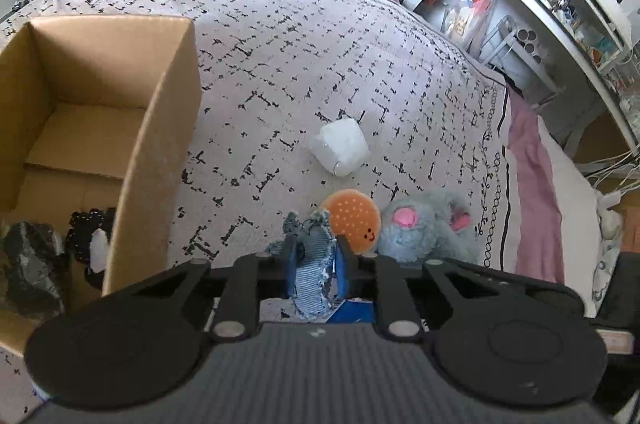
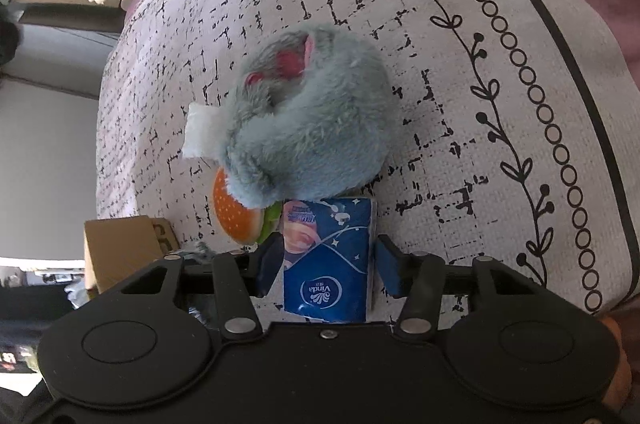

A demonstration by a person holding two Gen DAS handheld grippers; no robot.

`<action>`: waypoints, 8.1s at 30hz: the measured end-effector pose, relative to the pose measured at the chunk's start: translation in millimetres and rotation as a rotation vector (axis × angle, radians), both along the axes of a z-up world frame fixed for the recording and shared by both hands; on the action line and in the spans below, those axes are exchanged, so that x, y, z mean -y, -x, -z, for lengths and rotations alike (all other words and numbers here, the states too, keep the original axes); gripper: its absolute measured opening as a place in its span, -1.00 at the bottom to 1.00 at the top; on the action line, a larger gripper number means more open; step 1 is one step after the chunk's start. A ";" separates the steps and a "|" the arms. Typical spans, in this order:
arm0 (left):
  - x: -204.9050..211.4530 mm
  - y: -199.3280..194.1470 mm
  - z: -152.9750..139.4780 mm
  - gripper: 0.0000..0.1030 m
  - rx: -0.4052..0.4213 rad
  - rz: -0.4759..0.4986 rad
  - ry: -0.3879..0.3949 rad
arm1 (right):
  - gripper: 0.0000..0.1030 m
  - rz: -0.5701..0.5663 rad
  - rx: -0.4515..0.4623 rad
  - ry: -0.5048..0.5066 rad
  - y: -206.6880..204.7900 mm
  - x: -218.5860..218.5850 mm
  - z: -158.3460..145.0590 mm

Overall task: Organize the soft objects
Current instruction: 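Grasp the blue plush toy with the left tool while the right grasps the tissue pack, then carry the blue plush and tissue pack over the box with both tools, then open both tools to drop the plush and tissue pack into the box, then move both tools back toward the grey plush mouse and burger plush, then grasp the grey plush mouse with the left tool while the right also grips it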

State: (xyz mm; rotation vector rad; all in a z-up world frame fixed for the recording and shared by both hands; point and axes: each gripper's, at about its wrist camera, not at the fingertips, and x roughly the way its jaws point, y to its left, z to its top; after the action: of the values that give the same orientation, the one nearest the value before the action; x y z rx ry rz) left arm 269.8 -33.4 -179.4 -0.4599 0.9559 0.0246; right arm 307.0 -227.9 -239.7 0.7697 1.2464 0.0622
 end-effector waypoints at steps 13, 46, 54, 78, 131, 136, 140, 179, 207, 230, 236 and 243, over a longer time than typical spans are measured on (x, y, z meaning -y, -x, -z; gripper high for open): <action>-11.8 25.1 -32.5 -0.65 0.056 -0.020 0.024 | -0.35 -0.068 0.055 0.059 6.1 -10.2 -10.7; -92.0 79.6 -93.3 -0.65 0.179 -0.109 -0.029 | -0.40 -0.093 0.313 0.118 53.2 -16.9 -87.4; -125.0 75.4 -87.6 -0.65 0.187 -0.148 -0.027 | -0.40 -0.141 0.364 0.158 51.2 -34.1 -104.2; -191.1 46.0 -17.7 -0.64 0.099 -0.227 0.048 | -0.40 -0.319 0.445 0.160 15.2 -147.4 -137.8; -120.5 55.0 -74.4 0.83 0.065 -0.141 -0.161 | 0.86 -0.296 0.431 0.202 51.6 -63.4 -144.2; -105.7 56.7 -80.3 0.94 0.061 -0.133 -0.178 | 0.97 -0.291 0.454 0.221 57.3 -48.4 -147.3; -90.5 57.9 -84.3 0.99 0.062 -0.118 -0.193 | 0.99 -0.278 0.453 0.218 58.8 -34.8 -146.3; 38.3 20.6 -70.4 0.94 0.001 0.000 -0.177 | 0.96 0.132 0.255 0.062 43.4 88.9 -87.6; 70.4 -71.4 -11.6 0.12 -0.005 0.119 -0.062 | 0.14 0.187 0.049 -0.145 -26.2 93.6 -8.7; 70.2 -59.4 6.3 -0.30 -0.056 0.117 0.016 | -0.44 0.125 0.076 -0.246 -21.7 90.7 -2.0; 65.5 -45.6 -11.3 -0.31 -0.023 0.104 0.025 | -0.44 0.084 0.132 -0.220 -11.7 84.9 -23.1; 57.3 -27.2 -27.5 -0.31 0.006 0.101 0.034 | -0.44 0.069 0.172 -0.183 5.3 73.1 -45.2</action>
State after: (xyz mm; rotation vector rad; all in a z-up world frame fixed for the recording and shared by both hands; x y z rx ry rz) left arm 297.0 -90.7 -151.8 -0.4420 0.9740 -0.0847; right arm 301.7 -301.0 -194.5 0.9456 1.0600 0.1848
